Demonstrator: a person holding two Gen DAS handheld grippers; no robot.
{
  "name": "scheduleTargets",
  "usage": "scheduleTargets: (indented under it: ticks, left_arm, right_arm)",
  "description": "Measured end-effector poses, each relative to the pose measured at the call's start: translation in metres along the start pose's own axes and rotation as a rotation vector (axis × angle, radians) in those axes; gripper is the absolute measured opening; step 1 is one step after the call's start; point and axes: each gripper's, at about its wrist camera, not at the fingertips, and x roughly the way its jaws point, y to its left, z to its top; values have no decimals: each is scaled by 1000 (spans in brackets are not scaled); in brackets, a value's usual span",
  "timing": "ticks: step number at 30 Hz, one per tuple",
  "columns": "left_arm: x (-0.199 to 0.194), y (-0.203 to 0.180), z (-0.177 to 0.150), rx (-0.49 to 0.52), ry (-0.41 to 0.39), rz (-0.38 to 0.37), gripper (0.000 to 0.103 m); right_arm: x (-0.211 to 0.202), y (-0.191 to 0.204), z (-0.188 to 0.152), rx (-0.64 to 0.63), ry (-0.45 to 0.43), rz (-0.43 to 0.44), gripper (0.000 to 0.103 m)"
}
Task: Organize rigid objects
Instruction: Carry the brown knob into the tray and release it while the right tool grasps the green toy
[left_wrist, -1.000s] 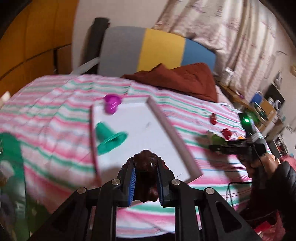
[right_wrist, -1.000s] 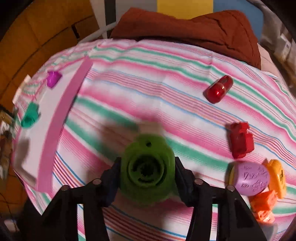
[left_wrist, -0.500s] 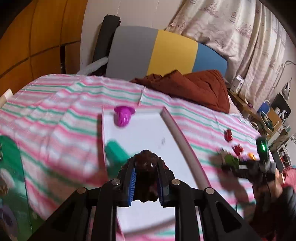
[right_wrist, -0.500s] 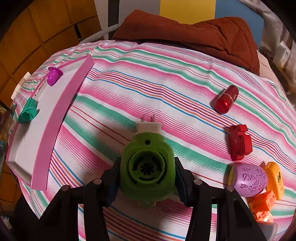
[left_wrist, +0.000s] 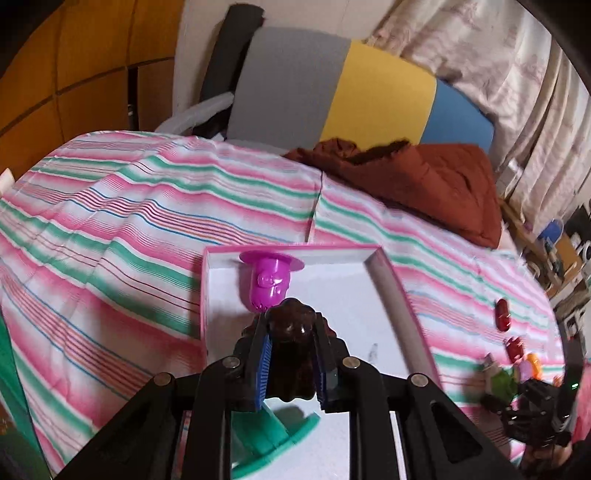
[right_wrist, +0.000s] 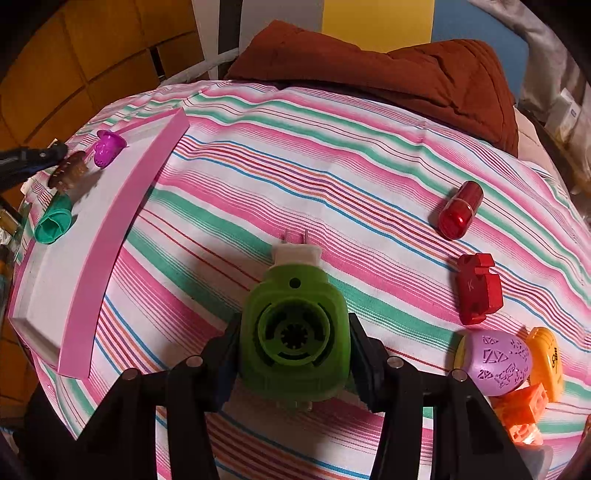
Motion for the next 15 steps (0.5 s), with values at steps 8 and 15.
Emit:
scheduleTargets:
  ticks: [8,15]
  left_arm:
    - [6,6,-3,-25,9,-5,36]
    - [-38,0,-14,13,-85,45,41]
  right_arm:
    - [1,-1,1,2,-2,-1,53]
    - [1,-1,2,7,-3,-5,53]
